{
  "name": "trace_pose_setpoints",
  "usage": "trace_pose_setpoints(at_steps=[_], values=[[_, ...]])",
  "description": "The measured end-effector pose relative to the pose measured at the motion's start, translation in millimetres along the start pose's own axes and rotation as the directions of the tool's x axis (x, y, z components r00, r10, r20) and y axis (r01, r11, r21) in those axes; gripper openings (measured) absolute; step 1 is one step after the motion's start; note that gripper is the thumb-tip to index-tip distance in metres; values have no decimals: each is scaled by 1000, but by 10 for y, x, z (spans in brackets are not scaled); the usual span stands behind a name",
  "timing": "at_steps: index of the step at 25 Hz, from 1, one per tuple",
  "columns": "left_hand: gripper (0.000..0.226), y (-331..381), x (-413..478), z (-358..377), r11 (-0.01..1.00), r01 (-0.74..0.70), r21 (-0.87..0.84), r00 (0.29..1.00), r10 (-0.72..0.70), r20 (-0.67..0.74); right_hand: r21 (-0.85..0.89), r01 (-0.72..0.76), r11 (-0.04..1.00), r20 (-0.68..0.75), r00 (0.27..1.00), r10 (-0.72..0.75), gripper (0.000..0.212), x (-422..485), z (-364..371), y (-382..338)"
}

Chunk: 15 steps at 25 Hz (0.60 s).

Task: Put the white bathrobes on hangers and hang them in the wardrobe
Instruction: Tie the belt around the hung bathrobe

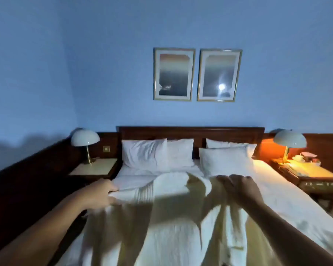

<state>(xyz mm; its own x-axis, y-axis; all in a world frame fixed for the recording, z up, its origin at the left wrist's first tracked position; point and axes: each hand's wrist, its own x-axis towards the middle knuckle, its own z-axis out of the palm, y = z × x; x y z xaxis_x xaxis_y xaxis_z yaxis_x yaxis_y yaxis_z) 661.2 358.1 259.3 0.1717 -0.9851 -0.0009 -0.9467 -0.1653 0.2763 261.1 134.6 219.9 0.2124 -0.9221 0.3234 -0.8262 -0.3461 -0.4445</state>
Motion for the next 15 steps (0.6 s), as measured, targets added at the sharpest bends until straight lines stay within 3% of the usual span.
trace_pose_setpoints(at_steps=[2, 5, 6, 7, 9, 11, 12, 13, 15], values=[[18, -439, -143, 1281, 981, 156, -118, 985, -146, 87, 1, -127, 992, 235, 964, 123, 95, -461, 910, 507], [39, -891, -352, 2555, 844, 424, -327, 901, -429, 61, 70, -307, 949, 423, 871, 250, 44, -977, 1628, 770], [45, -956, -348, 2797, 802, 454, -388, 880, -471, 56, 77, -322, 944, 453, 854, 254, 40, -971, 1795, 795], [49, -994, -313, 2943, 788, 452, -418, 876, -481, 42, 97, -341, 935, 440, 857, 267, 43, -880, 1949, 824], [36, -982, -170, 3030, 801, 455, -389, 879, -475, 52, 134, -368, 920, 367, 881, 299, 54, -602, 2195, 829], [30, -1097, 40, 3156, 910, 379, -172, 915, -340, 215, 215, -416, 884, 314, 886, 341, 55, -264, 2403, 828], [35, -1302, 98, 3253, 917, 384, -105, 892, -339, 300, 248, -426, 870, 286, 890, 354, 54, -111, 2471, 849], [35, -1553, 180, 3361, 901, 416, -123, 880, -365, 303, 270, -421, 866, 273, 896, 350, 52, 39, 2571, 869], [28, -2224, 451, 3682, 813, 473, -340, 877, -470, 98, 274, -344, 898, 374, 899, 230, 42, 315, 2856, 911]])
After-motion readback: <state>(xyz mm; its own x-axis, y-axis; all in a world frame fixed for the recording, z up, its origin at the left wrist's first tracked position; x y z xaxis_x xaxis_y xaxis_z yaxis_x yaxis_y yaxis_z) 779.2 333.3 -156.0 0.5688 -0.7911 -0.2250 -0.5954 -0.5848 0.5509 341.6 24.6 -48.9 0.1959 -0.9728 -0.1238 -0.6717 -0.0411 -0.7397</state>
